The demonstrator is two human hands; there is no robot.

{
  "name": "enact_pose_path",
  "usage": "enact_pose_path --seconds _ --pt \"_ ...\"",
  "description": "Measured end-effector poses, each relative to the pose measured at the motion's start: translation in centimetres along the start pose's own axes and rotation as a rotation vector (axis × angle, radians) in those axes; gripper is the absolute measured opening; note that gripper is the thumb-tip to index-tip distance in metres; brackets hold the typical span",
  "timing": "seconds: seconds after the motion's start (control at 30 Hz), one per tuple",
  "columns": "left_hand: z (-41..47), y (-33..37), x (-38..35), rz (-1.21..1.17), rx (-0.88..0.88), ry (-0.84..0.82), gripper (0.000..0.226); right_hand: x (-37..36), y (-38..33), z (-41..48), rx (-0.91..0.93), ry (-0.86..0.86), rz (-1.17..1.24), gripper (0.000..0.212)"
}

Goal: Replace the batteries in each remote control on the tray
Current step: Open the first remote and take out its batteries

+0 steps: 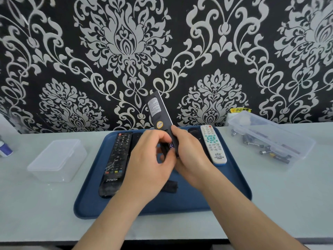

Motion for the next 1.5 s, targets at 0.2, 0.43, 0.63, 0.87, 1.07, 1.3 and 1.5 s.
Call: enact_pose_path --seconds 0.2,0.43,0.63,0.87,1.07,1.3,1.5 --pt "0.1 0.1 0.1 0.091 -0.079 0.027 0.028 -0.2 -0.3 -0.4 0.004 -0.002 0.020 0.035" --pt "0.4 -0.1 0.5 0.159 -0.102 0.029 0.034 -0.6 -0.1 -0.6 -0.066 -0.014 0.124 0.042" --pt "0.7 -0.1 0.8 0.286 -0.223 0.011 0.034 -0.8 -0.4 -0.6 -0.064 -0.049 0.161 0.048" --pt "0.3 0.3 0.1 0.422 -0.489 0.117 0.026 -0.6 0.1 -0.4 -0.068 0.046 0.156 0.036" --pt "0.2 -0.1 -0.8 0.232 -0.343 0.080 0.028 0.2 0.4 -0.3 -0.143 0.090 0.214 0.035" --pt "0.6 -0.6 -0.2 -0.130 0.241 0.082 0.016 0.1 0.4 0.2 -0.014 0.042 0.156 0.034" --pt "0.7 -2.2 0.1 -0.387 0.603 0.028 0.023 -0.6 0.7 0.2 0.091 0.011 -0.012 0.030"
Point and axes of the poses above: each hand's wrist, its own z-axis towards the middle knuckle, its own x-axis out of the back of the hand, y = z × x, the point moved 4 cm from there along z, towards the middle knuckle, and after that the axes turned 10 degrees about y, right-handed, at the moved point
